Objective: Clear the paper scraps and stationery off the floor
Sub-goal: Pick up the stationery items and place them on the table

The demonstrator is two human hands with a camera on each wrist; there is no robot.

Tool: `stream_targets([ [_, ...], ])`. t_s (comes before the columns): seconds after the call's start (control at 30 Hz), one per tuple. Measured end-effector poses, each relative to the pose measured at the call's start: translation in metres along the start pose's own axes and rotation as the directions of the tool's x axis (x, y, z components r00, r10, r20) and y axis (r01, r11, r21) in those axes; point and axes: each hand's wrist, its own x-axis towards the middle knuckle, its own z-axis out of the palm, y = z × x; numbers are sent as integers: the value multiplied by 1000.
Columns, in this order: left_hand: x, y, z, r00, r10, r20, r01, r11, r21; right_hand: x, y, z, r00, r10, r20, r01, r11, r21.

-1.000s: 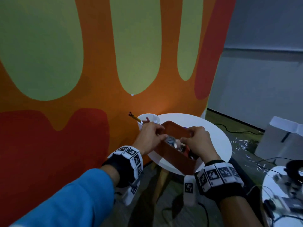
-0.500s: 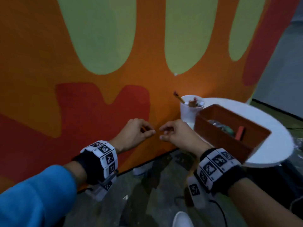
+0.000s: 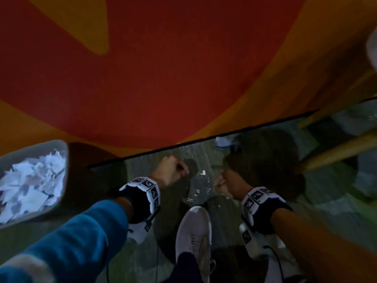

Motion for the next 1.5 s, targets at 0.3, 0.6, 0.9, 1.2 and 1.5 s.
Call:
stream_targets([
  [0.3,16,-83,97,996,-5,93,-5,995,103,61,27,53,1000,-28,-10,27,994,-110],
  [0.6,15,-103,130,982,189,-12,-187,978,91,70,18,95,978,-198,-61,185,966,-180],
  [0.9,12,-103,141,975,220,-34,-217,973,83,65,9,103,972,-222,-75,200,953,-229],
  [1.2,22,-74,66,956,-68,-286,18,985,-173,41,1,18,957,-122,-262,130,991,12],
  [1.5,-5,86,-40,932,103,-347,-193,953,-235,-68,-67,-126,879,-295,-374,303,952,-38],
])
